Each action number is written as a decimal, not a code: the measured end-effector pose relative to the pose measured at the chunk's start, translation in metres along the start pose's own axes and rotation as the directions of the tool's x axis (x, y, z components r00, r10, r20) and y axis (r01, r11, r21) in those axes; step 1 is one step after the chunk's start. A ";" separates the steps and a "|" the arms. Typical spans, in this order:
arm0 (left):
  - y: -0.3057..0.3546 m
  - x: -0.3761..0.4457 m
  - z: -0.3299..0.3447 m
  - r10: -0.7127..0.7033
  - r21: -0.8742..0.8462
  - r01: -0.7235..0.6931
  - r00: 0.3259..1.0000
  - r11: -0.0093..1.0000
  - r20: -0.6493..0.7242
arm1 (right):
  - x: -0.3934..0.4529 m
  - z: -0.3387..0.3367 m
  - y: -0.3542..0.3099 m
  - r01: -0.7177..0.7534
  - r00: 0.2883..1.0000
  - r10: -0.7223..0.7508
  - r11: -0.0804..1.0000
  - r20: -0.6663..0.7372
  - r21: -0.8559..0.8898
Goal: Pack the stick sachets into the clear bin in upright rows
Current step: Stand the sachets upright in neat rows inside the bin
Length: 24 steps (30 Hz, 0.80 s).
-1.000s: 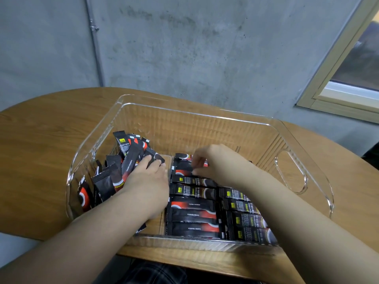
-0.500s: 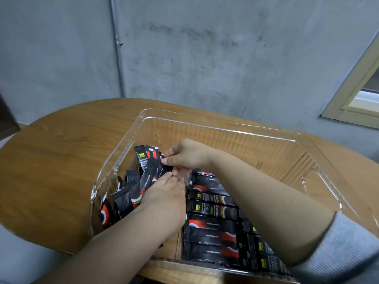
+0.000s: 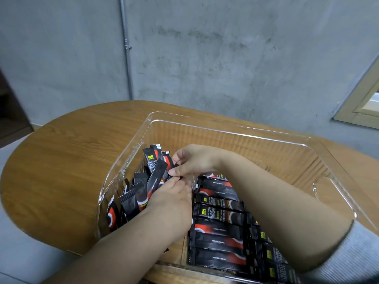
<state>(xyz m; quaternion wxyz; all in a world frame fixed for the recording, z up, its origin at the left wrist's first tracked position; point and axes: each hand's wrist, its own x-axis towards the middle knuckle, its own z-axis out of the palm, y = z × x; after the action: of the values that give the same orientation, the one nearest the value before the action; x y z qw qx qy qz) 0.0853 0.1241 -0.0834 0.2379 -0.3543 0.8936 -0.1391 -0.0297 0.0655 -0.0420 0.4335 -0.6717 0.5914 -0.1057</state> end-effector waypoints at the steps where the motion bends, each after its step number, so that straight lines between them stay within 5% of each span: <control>1: 0.000 0.000 0.000 0.000 0.006 0.000 1.000 1.000 0.000 | -0.001 -0.001 -0.001 -0.007 1.000 0.007 1.000 0.021 0.009; 10: -0.002 -0.001 -0.001 -0.001 0.037 0.001 1.000 0.999 0.003 | 0.003 0.008 -0.007 0.104 0.969 -0.141 0.978 -0.203 -0.183; 17: -0.002 -0.001 0.000 -0.031 -0.040 0.032 0.999 0.999 0.038 | -0.001 0.006 -0.011 0.182 0.823 -0.239 0.970 -0.515 -0.159; 24: -0.003 -0.001 0.000 -0.054 -0.105 0.059 0.997 0.993 0.051 | -0.015 0.005 -0.007 0.162 0.714 -0.268 0.962 -0.646 -0.220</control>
<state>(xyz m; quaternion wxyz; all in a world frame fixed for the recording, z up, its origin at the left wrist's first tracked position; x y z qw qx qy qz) 0.0876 0.1229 -0.0821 0.2359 -0.3949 0.8834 -0.0896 -0.0253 0.0806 -0.0346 0.1257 -0.6827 0.6312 -0.3460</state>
